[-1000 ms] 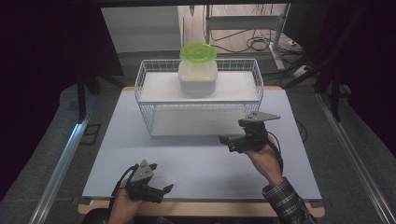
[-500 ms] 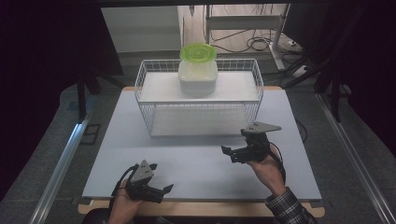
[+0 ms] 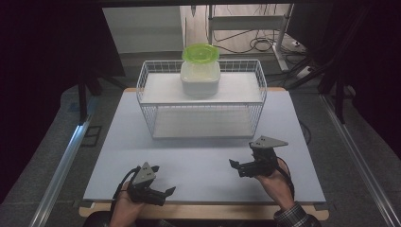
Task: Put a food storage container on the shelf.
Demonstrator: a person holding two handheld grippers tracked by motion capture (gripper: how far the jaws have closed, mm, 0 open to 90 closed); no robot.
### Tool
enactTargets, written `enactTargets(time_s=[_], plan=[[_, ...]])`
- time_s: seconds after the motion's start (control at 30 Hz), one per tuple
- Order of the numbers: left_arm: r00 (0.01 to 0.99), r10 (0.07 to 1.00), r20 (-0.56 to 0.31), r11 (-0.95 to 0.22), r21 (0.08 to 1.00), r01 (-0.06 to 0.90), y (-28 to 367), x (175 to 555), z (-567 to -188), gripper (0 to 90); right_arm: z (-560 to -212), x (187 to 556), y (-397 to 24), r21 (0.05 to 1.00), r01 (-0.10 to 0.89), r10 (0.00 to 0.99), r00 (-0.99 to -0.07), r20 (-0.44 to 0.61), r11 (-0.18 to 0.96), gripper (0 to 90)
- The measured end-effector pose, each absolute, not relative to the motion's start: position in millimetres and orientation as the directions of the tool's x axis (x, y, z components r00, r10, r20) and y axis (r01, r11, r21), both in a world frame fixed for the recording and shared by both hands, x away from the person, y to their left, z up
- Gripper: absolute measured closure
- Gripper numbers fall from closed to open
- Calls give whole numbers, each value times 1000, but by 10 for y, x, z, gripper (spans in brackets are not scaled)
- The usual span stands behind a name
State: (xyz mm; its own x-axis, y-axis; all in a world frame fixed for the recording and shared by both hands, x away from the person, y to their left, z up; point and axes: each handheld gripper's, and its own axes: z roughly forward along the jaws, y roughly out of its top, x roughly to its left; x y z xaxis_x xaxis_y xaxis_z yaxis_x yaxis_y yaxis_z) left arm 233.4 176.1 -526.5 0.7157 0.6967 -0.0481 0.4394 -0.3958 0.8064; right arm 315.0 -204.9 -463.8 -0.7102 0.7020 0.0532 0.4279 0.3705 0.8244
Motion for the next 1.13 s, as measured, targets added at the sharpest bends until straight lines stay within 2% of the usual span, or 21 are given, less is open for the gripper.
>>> enactTargets(time_s=[0.87, 1.13], plan=[[714, 698, -49, -402, 798, 449, 1767, 2345, -5290, 37, -5123, 2955, -2095, 719, 498, 709, -705, 10, 485, 0], [713, 699, -50, -405, 795, 452, 1763, 2353, -5295, 36, -5167, 2940, -2063, 689, 503, 700, -714, -8, 521, 0]])
